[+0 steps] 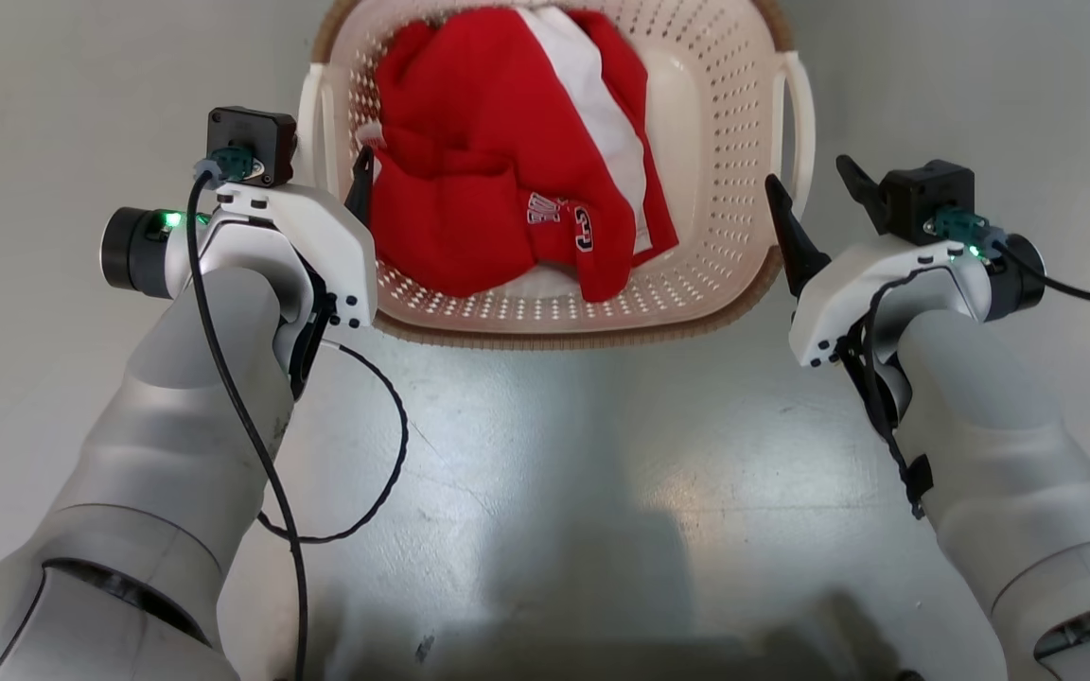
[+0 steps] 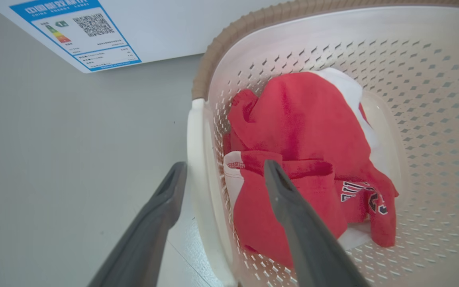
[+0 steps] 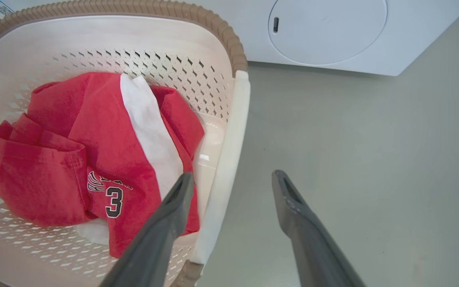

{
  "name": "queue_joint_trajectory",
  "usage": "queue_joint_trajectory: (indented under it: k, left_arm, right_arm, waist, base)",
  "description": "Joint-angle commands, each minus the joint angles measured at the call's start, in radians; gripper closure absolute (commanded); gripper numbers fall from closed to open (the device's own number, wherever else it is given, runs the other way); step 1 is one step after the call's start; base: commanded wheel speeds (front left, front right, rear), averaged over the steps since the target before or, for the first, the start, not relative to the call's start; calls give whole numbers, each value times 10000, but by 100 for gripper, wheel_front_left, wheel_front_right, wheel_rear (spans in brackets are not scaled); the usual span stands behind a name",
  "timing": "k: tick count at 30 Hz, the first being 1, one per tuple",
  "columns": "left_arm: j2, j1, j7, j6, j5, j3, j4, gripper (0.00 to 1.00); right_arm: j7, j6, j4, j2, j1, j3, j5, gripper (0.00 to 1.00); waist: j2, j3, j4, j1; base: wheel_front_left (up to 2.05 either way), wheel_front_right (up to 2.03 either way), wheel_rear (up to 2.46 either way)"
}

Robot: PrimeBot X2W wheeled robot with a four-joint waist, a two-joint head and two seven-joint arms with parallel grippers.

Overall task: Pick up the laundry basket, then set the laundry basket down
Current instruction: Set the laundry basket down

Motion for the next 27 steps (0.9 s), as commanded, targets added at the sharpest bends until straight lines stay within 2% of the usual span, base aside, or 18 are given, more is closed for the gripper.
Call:
queue_joint_trajectory:
  k: [1, 13, 20, 27]
  left_arm:
    - [311, 242, -116, 33, -90, 209, -1, 0]
    - [302, 1418, -135, -109, -339, 746, -535, 0]
    - [539, 2410, -136, -64, -97, 1417, -1782, 0]
    - [820, 3539, -136, -14, 266, 2298, -2904, 0]
  right_arm:
    - [-64, 62, -161, 247, 560, 70, -147, 0]
    - [-64, 62, -915, 248, 1649, -1177, -484, 0]
    - [-64, 62, -1331, 248, 2367, -2163, -1229, 0]
    - [-64, 62, -1903, 213, 3042, -2720, -1708, 0]
  waist:
    - [0, -195, -4, -1]
    - [0, -2142, 105, -1]
    - [0, -3575, 295, -1]
    - [0, -4805, 414, -1]
  base:
    - [0, 0, 0]
    - [0, 0, 0]
    - [0, 0, 0]
    - [0, 0, 0]
